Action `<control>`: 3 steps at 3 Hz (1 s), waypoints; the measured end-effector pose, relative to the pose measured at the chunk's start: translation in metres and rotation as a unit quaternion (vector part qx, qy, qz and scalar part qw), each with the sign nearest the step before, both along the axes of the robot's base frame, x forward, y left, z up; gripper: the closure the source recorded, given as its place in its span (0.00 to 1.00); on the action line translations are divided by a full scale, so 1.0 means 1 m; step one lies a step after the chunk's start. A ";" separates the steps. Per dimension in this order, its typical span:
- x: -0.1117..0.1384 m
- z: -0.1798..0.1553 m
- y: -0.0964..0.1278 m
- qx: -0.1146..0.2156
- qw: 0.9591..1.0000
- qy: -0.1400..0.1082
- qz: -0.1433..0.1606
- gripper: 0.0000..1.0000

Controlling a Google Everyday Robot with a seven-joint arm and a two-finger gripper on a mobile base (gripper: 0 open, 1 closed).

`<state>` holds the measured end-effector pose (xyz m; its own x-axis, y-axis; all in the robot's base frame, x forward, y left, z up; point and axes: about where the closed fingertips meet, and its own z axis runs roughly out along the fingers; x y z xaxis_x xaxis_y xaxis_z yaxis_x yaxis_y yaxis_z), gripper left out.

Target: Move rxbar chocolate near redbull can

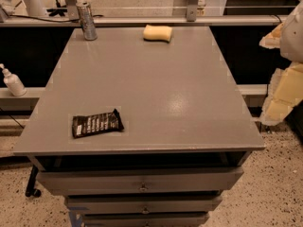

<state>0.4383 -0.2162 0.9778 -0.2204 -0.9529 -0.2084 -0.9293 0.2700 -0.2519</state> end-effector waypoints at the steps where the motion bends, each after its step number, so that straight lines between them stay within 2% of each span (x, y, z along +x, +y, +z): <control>1: 0.000 0.001 0.003 0.002 1.000 -0.004 0.001 0.00; 3: 0.007 -0.008 0.074 0.049 0.997 -0.013 0.054 0.00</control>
Offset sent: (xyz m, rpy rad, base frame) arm 0.0056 0.0852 -0.0142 0.1067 -0.0176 0.1297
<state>0.4450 -0.1417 0.9699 -0.1112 -0.9453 -0.3066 -0.9475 0.1939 -0.2541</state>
